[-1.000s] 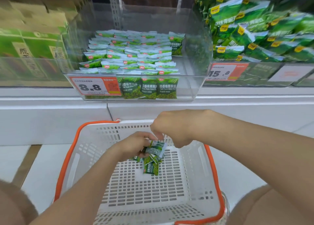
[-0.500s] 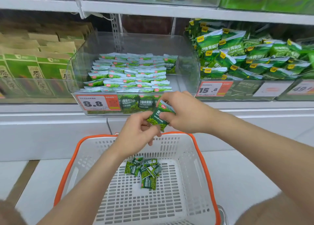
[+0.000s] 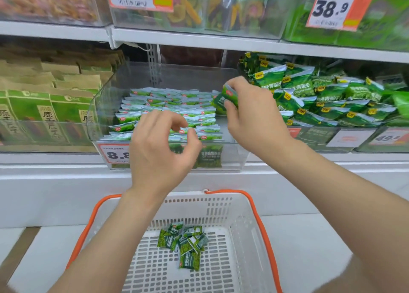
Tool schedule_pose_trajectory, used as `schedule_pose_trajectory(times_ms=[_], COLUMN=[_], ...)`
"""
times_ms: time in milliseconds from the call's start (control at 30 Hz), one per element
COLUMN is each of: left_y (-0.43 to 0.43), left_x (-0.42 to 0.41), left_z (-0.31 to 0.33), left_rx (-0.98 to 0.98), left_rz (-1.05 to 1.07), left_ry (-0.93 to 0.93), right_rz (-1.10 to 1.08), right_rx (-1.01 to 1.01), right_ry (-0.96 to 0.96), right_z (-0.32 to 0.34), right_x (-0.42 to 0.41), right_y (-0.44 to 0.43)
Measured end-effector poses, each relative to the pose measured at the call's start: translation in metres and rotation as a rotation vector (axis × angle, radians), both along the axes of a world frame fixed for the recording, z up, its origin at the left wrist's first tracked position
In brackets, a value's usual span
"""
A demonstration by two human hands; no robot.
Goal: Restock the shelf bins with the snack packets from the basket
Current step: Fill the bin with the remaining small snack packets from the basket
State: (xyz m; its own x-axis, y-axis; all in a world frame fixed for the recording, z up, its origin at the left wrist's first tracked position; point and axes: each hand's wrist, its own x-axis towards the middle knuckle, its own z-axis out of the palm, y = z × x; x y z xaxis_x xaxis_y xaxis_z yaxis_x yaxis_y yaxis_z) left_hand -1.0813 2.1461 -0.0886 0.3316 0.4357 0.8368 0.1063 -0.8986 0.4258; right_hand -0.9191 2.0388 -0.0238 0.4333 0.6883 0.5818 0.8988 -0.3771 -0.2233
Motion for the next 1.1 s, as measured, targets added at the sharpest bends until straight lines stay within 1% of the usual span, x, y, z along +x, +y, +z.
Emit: schedule_pose_trajectory(times_ms=[33,67,167,200,267,367,400,467,533,700,867,1100], left_y=[0.009,0.018,0.039,0.042,0.046,0.050,0.052,0.053,0.053,0.055,0.055,0.056], left_x=[0.004,0.009,0.022,0.024,0.028,0.028,0.028,0.027,0.027,0.028,0.028,0.027], left_z=[0.004,0.007,0.015,0.017,0.020,0.020,0.019,0.016,0.015,0.015,0.014,0.013], left_rx=[0.025,0.018,-0.036,-0.041,-0.032,-0.049,-0.061,-0.073,-0.073,-0.088,-0.092,-0.089], left_rz=[0.022,0.040,0.110,0.119,0.123,0.118,0.110,0.098,0.088,0.075,0.071,0.072], left_ry=[0.052,0.143,0.555,0.642,0.712,0.813,0.842,0.879,0.896,0.915,0.920,0.890], right_rz=[-0.052,-0.095,-0.197,-0.222,-0.251,-0.315,-0.337,-0.349,-0.333,-0.340,-0.378,-0.297], right_rx=[-0.074,-0.143,-0.351,-0.409,-0.508,-0.644,-0.668,-0.685,-0.655,-0.653,-0.523,-0.596], right_ry=[-0.054,-0.085,-0.143,-0.146,-0.165,-0.303,-0.312,-0.230,-0.154,-0.022,-0.024,0.104], right_z=[0.000,0.001,0.006,0.006,0.002,-0.007,-0.009,-0.012,-0.015,-0.026,-0.023,-0.024], right_x=[0.007,0.012,0.021,0.023,0.027,0.039,0.045,0.057,0.068,0.079,0.081,0.080], right_y=[0.008,0.016,0.039,0.047,0.064,0.090,0.097,0.109,0.116,0.130,0.137,0.128])
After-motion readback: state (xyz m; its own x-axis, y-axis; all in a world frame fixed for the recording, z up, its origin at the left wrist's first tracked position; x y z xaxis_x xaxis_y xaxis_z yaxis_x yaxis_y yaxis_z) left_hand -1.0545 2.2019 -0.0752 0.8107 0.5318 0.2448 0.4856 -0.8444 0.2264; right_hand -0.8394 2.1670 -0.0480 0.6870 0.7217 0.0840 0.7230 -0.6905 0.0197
